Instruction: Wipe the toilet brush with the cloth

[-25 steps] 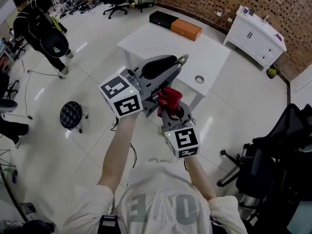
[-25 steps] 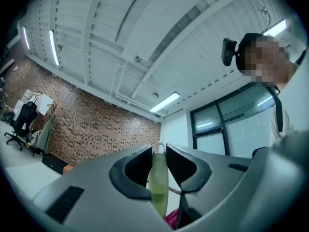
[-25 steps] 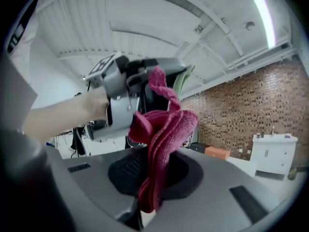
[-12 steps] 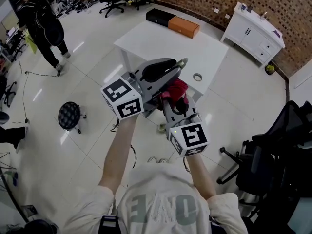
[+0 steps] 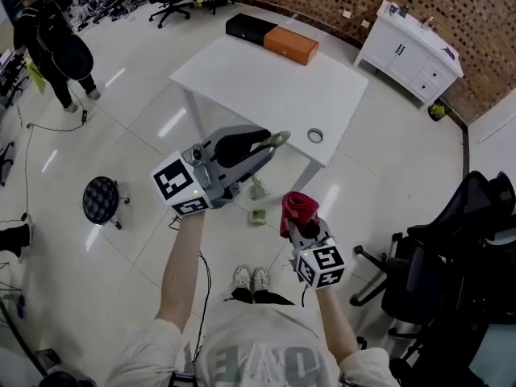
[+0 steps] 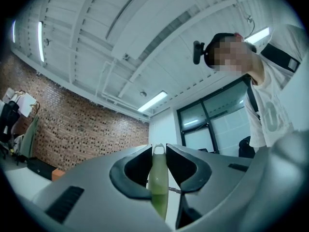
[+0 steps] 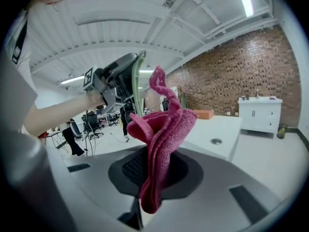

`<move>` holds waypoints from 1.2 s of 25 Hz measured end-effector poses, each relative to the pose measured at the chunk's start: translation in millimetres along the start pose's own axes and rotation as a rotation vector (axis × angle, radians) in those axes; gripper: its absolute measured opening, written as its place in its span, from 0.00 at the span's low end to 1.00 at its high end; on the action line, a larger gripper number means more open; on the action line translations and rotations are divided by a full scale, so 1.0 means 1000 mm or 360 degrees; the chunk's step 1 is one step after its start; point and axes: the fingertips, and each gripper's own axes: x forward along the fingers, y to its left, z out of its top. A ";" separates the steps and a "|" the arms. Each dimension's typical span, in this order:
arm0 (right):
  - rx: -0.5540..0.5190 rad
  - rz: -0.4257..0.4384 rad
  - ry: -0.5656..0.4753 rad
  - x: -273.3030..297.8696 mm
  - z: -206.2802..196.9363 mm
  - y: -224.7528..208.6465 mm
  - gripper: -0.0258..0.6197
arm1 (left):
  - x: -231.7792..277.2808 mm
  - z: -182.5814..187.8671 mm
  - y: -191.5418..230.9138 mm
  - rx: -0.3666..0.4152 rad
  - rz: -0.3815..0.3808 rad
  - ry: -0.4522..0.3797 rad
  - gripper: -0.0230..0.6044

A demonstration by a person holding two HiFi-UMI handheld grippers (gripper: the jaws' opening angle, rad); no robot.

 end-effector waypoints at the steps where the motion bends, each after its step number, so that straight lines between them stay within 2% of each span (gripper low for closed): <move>1: 0.0024 -0.0026 0.0041 0.002 -0.011 -0.010 0.09 | -0.002 -0.010 0.004 -0.0005 -0.0006 0.0009 0.19; 4: 0.0066 -0.0089 0.0132 0.008 -0.037 -0.038 0.09 | -0.012 -0.041 0.016 -0.0051 0.0023 0.0036 0.19; 8: 0.0103 -0.0163 0.0156 0.019 -0.053 -0.074 0.09 | -0.023 -0.071 0.031 -0.0112 0.0061 0.0017 0.19; 11: 0.0139 -0.0184 0.0154 0.032 -0.073 -0.092 0.09 | -0.027 -0.102 0.034 -0.0182 0.0021 -0.0004 0.19; 13: 0.0133 -0.0173 0.0148 0.047 -0.101 -0.103 0.09 | -0.030 -0.136 0.033 -0.0226 -0.0039 -0.0025 0.19; 16: 0.0076 -0.0147 0.0075 0.093 -0.167 -0.128 0.09 | -0.053 -0.219 0.035 -0.0220 -0.0139 -0.0072 0.19; 21: 0.0055 -0.0137 -0.0066 0.175 -0.333 -0.186 0.09 | -0.102 -0.425 0.027 -0.0188 -0.0236 0.0008 0.19; 24: 0.0048 -0.0140 -0.0167 0.221 -0.423 -0.220 0.09 | -0.124 -0.533 0.024 -0.0147 -0.0330 0.0028 0.19; 27: 0.0033 -0.0132 -0.0238 0.256 -0.491 -0.243 0.09 | -0.141 -0.612 0.021 -0.0087 -0.0420 0.0045 0.19; 30: 0.0026 -0.0126 -0.0272 0.272 -0.533 -0.253 0.09 | -0.154 -0.661 0.021 -0.0079 -0.0452 0.0062 0.19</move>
